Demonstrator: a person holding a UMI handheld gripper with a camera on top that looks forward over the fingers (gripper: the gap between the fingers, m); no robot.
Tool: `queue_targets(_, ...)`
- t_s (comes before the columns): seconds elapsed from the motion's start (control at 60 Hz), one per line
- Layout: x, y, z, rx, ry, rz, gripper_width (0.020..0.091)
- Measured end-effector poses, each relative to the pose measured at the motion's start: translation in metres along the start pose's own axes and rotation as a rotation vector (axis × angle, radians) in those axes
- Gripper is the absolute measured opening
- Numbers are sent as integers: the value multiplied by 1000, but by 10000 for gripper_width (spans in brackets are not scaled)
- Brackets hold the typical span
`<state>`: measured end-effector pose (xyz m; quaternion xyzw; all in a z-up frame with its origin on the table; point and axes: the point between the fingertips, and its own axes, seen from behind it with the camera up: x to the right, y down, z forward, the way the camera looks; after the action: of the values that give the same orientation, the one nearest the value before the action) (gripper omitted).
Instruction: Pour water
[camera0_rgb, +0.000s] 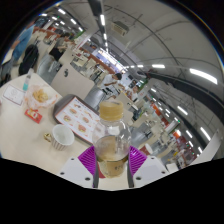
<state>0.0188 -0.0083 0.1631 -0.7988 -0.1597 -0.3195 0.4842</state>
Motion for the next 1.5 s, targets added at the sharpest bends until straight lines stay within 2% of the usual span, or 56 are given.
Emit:
queue_targets(0.167,23,-14,60,6,166,-480,386)
queue_targets(0.283,16,-22,88,28,217,-782,388)
queue_targets(0.383,2,-33,100,78,262,-1019,388)
queue_targets(0.5,-21,-38,113,137,282,-1243,387)
queue_targets(0.65,-30,-28,121,125,267,-1322,388)
queue_targets(0.867,-19,-38,108,164,169,-952,386)
queue_targets(0.95,-3,-42,98,167,85,-666,387)
queue_targets(1.083,17,-54,79,228,-82,-187,389)
queue_targets(1.283,39,-27,76,184,-252,331,387)
queue_targets(1.5,14,32,103,102,-359,518,388)
